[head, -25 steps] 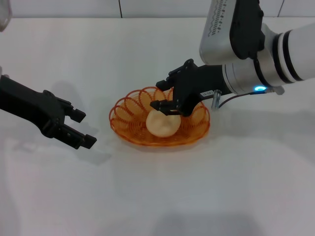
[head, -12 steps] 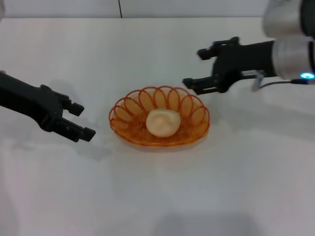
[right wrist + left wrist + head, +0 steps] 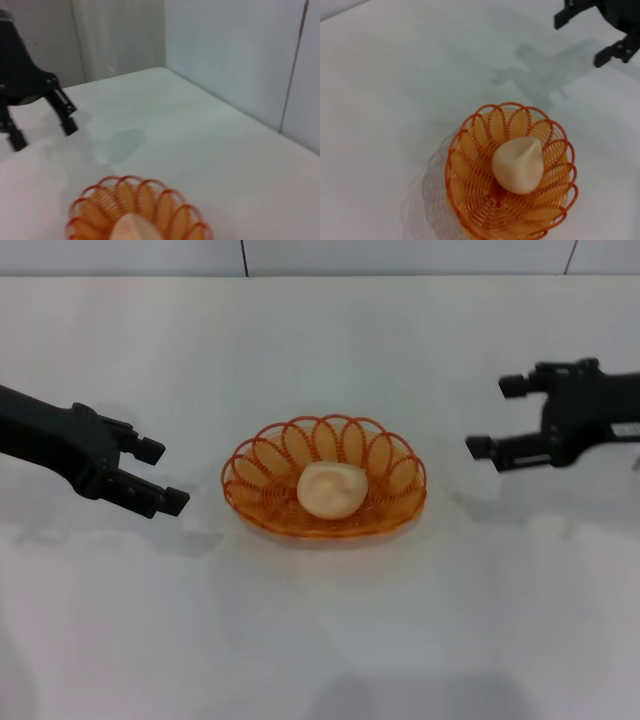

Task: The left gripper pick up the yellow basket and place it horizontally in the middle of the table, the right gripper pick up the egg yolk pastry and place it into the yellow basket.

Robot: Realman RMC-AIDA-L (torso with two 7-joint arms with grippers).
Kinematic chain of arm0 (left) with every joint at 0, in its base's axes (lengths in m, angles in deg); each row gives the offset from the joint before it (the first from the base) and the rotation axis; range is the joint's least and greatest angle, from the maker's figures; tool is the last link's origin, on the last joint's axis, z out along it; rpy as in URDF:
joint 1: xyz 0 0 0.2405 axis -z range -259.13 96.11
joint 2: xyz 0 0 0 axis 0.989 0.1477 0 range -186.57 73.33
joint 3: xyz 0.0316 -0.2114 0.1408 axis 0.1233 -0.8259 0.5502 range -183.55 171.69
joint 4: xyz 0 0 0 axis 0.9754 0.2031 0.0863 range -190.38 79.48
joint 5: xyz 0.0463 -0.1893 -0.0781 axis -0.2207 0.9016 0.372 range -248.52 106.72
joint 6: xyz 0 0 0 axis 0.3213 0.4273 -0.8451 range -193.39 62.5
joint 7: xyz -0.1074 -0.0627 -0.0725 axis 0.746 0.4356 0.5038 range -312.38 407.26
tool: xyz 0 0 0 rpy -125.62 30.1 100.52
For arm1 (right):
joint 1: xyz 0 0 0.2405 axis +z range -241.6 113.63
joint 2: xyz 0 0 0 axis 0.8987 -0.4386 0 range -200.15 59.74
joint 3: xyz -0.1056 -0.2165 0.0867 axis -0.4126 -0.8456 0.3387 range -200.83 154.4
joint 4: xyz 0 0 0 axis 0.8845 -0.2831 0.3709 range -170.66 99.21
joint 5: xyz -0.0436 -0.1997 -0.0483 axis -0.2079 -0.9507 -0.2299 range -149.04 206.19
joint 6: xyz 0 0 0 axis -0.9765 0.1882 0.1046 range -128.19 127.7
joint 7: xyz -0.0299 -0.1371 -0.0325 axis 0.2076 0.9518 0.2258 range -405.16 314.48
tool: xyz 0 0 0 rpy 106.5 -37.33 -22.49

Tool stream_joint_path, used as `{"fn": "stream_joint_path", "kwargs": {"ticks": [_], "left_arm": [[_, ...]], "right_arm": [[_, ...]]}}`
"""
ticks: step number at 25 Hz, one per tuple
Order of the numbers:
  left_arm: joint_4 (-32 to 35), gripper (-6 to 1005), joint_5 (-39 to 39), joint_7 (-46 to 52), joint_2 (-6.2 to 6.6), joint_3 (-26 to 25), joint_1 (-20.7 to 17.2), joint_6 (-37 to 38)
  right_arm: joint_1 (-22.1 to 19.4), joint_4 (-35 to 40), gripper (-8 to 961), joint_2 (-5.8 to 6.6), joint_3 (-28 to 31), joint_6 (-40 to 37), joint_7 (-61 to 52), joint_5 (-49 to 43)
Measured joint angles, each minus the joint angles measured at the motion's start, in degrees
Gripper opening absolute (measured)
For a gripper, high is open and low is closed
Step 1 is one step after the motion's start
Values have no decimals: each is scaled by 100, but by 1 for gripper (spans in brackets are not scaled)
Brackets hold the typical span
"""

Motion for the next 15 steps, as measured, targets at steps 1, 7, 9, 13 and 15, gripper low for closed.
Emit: {"fn": "stream_joint_path", "kwargs": {"ticks": [1,7,9,13,15], "left_arm": [[1,888,4,-17,-10,-20,-26,-1],[4,888,348,-244,-43,-122,-260,13],[4,888,424,-276,-44,-123,-310,15],[5,888,452,-300,-50,-125,-336,38],[4,888,468,-307,-55,-125,-345,46]], "right_arm": [[-36,-45,874,0,94,-166,128,111],[-247,-100,874,9,295,-673,690,647],[-261,-89,874,10,297,-714,695,655],[-198,-104,874,10,295,-818,698,601],[-191,-97,874,10,282,-838,702,588]]}}
